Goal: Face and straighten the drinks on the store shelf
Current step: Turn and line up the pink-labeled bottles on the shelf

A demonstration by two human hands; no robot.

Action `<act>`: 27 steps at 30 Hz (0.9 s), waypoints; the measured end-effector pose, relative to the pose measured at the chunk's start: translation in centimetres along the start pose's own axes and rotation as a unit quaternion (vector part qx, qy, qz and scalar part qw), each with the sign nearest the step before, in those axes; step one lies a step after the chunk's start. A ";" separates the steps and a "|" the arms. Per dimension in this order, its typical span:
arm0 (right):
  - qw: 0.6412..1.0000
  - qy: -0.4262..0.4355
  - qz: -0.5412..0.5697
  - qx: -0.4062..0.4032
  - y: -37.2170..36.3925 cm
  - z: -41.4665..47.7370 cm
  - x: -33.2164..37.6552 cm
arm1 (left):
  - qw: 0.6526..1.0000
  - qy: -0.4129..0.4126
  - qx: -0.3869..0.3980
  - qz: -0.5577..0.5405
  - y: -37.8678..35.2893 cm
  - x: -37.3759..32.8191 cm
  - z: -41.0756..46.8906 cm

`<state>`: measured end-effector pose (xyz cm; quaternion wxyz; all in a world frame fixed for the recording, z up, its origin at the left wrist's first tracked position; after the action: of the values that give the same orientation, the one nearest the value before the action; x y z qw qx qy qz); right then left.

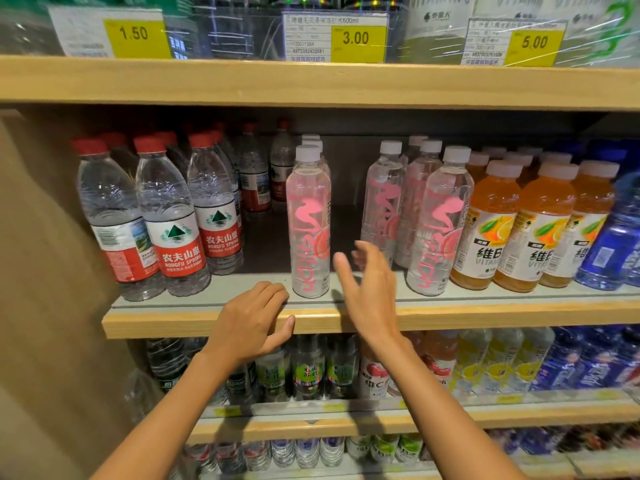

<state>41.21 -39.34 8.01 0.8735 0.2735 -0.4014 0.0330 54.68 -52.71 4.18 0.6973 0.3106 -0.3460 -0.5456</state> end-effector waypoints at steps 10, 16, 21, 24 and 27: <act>0.996 -0.049 0.008 0.073 -5.4 2.5 1.8 | 0.999 0.038 0.033 -0.016 1.2 -0.4 -0.8; 0.992 -0.010 0.068 0.108 -3.6 2.6 1.8 | 0.994 0.085 0.038 -0.053 2.7 -0.6 -0.9; 0.974 0.009 0.152 0.166 -0.8 0.4 2.4 | 0.928 0.248 -0.095 -0.260 5.7 -0.9 1.5; 0.962 0.011 0.187 0.200 0.2 -1.4 3.0 | 0.791 0.292 -0.132 -0.522 8.6 -2.6 4.5; 0.957 0.018 0.193 0.215 0.8 -3.2 3.4 | 0.723 0.289 -0.127 -0.615 10.5 -5.0 6.4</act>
<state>45.48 -37.61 9.16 0.7779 0.3718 -0.4146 0.2913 54.34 -45.93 15.61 0.3083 0.5060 0.2116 -0.7773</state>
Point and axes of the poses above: each hand's wrist, its own z-axis towards the middle knuckle, its own y-axis out of the back of the hand, x = y × z, the point moved 3 cm from there along z, towards the middle knuckle, and after that the axes turned 7 degrees about x, right-handed, at the moved point
